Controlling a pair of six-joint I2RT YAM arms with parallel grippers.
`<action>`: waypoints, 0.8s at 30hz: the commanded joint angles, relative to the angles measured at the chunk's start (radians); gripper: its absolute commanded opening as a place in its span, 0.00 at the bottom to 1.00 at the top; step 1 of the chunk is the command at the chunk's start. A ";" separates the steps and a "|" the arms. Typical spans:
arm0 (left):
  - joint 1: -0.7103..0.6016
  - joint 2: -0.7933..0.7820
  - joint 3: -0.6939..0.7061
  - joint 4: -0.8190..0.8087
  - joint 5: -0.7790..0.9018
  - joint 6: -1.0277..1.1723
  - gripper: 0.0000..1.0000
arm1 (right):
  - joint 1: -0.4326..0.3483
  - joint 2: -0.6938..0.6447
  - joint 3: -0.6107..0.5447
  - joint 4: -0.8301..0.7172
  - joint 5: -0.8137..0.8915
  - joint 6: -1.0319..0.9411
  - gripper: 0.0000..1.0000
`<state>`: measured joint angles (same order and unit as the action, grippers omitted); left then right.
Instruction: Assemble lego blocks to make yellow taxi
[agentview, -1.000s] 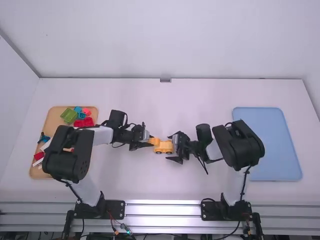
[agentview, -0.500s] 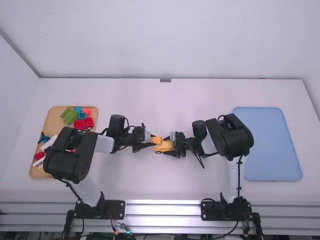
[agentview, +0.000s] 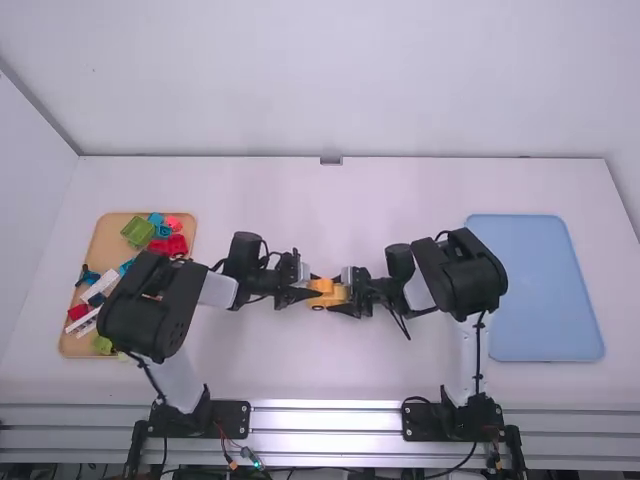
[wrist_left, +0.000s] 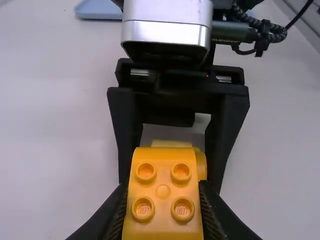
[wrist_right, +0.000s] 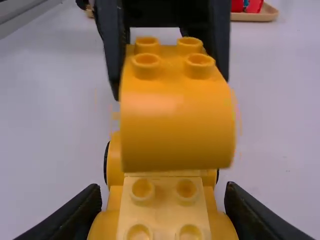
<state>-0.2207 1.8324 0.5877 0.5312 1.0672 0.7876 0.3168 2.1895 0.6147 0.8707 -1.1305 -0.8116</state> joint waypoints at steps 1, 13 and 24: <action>-0.009 0.043 0.029 -0.015 0.080 0.048 0.02 | -0.003 0.011 -0.021 -0.013 0.065 -0.001 0.49; -0.023 0.162 0.080 -0.024 0.100 0.042 0.02 | -0.003 0.011 -0.019 -0.013 0.062 0.003 0.48; -0.125 0.165 0.026 -0.025 -0.109 0.046 0.02 | -0.003 0.011 -0.005 -0.019 0.061 0.025 0.47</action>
<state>-0.2798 1.9587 0.6598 0.5419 1.1019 0.8345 0.3042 2.1891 0.6132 0.8642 -1.1412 -0.8028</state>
